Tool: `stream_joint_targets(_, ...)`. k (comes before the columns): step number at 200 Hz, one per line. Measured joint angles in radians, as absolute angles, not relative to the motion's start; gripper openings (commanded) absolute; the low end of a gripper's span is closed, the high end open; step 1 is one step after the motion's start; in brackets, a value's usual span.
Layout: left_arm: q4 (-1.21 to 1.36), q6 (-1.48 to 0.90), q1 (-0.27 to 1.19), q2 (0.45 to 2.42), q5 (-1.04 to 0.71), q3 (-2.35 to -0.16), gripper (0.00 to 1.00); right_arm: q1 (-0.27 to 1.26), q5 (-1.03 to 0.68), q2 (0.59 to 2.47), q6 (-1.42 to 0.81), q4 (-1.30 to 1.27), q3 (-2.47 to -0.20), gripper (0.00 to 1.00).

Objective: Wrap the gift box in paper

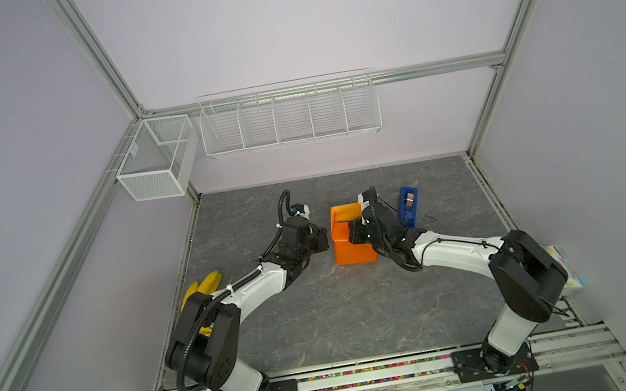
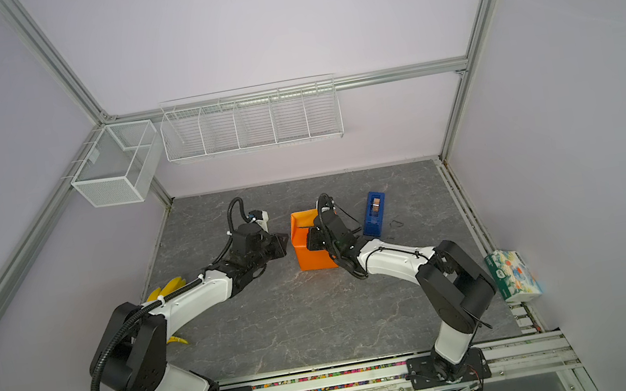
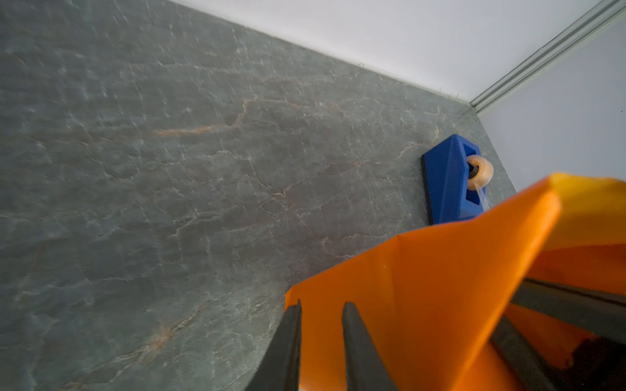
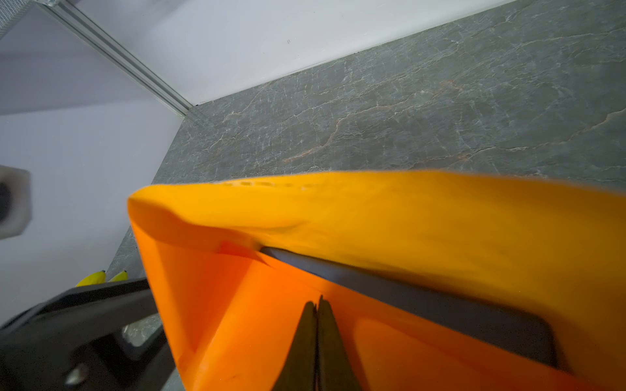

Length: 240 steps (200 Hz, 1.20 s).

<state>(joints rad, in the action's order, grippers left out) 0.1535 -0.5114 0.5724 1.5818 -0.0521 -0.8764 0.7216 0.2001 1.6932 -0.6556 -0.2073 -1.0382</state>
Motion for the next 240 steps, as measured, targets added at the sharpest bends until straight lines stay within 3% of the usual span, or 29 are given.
stream_joint_targets(91,0.229,-0.575,0.59,1.606,-0.102,-0.862,0.23,0.72,0.196,1.694,-0.659,-0.204,-1.04,0.08)
stream_joint_targets(240,0.269,-0.577,0.64,1.565,0.002,-0.844,0.23,0.715,0.194,1.697,-0.659,-0.197,-1.048,0.07)
